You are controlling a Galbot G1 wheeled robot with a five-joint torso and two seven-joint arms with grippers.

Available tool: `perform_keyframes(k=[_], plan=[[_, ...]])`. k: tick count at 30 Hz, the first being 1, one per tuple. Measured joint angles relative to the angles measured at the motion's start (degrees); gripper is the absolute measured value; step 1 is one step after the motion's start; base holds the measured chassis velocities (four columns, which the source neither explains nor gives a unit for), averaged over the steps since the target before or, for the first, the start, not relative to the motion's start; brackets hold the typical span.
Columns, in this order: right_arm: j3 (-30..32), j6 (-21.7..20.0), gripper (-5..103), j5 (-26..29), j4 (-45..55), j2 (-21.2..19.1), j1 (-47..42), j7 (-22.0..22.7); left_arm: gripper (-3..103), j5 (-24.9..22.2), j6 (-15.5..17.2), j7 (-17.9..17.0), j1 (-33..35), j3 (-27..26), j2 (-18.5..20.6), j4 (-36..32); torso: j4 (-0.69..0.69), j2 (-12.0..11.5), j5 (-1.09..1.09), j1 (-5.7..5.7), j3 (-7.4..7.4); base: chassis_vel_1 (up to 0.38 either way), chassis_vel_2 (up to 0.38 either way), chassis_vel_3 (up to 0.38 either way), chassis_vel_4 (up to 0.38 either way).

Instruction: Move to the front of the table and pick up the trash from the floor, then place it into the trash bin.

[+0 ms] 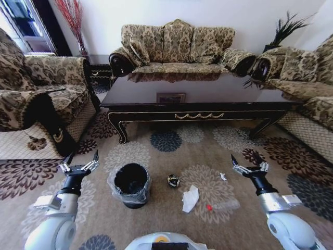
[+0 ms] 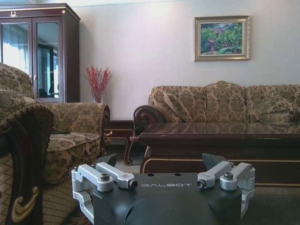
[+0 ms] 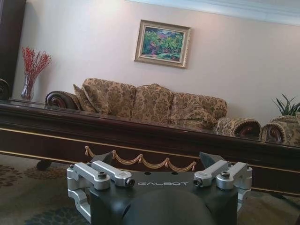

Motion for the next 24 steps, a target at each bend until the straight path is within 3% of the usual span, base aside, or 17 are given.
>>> perform_keyframes(k=[2, 5, 7, 8, 10, 12, 13, 14, 15, 17, 18, 19, 21, 24], plan=[[0.0, 0.0, 100, -0.1, -0.1, 0.1, 0.0, 0.0, 100, -0.1, 0.2, -0.8, 0.0, 0.2, 0.2, -0.1, 0.00, 0.0, 0.00, 0.00, 0.00, 0.053, -0.074, -0.045, 0.076], [-0.2, 0.1, 100, -0.4, -0.4, 0.2, 0.1, 0.4, 100, -2.7, 3.7, -5.1, -0.5, 1.2, 2.7, -1.8, -0.01, 0.0, 0.01, -0.01, 0.00, 0.016, -0.026, -0.015, 0.016], [-0.3, 0.1, 100, -0.4, -0.5, 0.2, 0.1, 0.4, 100, -3.2, 4.2, -5.7, -0.6, 1.3, 3.3, -1.9, 0.00, 0.0, 0.01, 0.00, 0.00, 0.000, 0.000, 0.000, 0.000], [-0.4, 0.1, 100, -0.6, -0.6, 0.2, 0.1, 0.4, 100, -5.9, 7.3, -9.1, -1.5, 1.6, 6.1, -2.5, 0.01, 0.0, 0.00, 0.01, 0.03, 0.000, 0.000, 0.000, 0.000], [-0.4, 0.1, 100, -0.7, -0.7, 0.1, 0.2, 0.4, 100, -9.3, 11.1, -12.7, -2.6, 1.6, 9.3, -2.8, 0.01, 0.0, 0.00, 0.02, 0.03, 0.000, 0.000, 0.000, 0.000], [-0.4, 0.1, 100, -0.7, -0.7, 0.1, 0.2, 0.4, 100, -10.3, 12.1, -13.5, -2.8, 1.6, 9.9, -2.9, 0.01, 0.0, -0.01, 0.02, 0.03, 0.000, 0.000, 0.000, 0.000], [-0.5, 0.2, 100, -0.8, -0.8, 0.1, 0.2, 0.3, 100, -15.4, 17.1, -16.7, -3.5, 1.6, 12.5, -3.4, 0.00, 0.0, 0.00, 0.02, 0.03, 0.000, 0.000, 0.000, 0.000], [-0.5, 0.2, 100, -0.9, -0.9, 0.1, 0.1, 0.3, 100, -18.1, 20.0, -18.0, -3.8, 1.6, 13.6, -3.5, 0.01, 0.0, -0.01, 0.02, 0.03, 0.000, 0.000, 0.000, 0.000], [-0.5, 0.2, 100, -0.9, -0.9, 0.1, 0.1, 0.3, 100, -18.1, 20.0, -18.0, -3.8, 1.6, 13.6, -3.5, 0.01, 0.0, -0.01, 0.02, 0.03, 0.000, 0.000, 0.000, 0.000], [-0.6, 0.2, 100, -1.2, -0.9, 0.3, 0.1, 0.3, 100, -24.0, 27.9, -21.4, -5.0, 2.4, 15.9, -3.2, 0.00, 0.0, 0.01, 0.02, 0.03, 0.000, 0.000, 0.000, 0.000], [-0.6, 0.2, 100, -1.3, -0.9, 0.3, 0.0, 0.3, 100, -25.0, 29.8, -22.2, -5.3, 2.7, 16.4, -2.8, 0.00, 0.0, 0.01, 0.02, 0.03, 0.000, 0.000, 0.000, 0.000], [-0.6, 0.2, 100, -1.3, -0.9, 0.3, 0.0, 0.3, 100, -25.0, 29.8, -22.2, -5.3, 2.7, 16.4, -2.8, 0.00, 0.0, 0.01, 0.02, 0.03, 0.000, 0.000, 0.000, 0.000], [-0.6, 0.2, 100, -1.6, -1.0, 0.5, -0.2, 0.3, 100, -27.8, 34.9, -24.4, -6.0, 4.2, 17.5, -1.7, 0.01, 0.0, -0.01, 0.02, 0.03, 0.000, 0.000, 0.000, 0.000], [-0.6, 0.3, 100, -1.7, -1.1, 0.7, -0.4, 0.3, 100, -28.3, 36.6, -24.9, -6.7, 5.6, 18.0, -0.5, 0.02, 0.0, 0.00, 0.02, 0.03, 0.000, 0.000, 0.000, 0.000]])
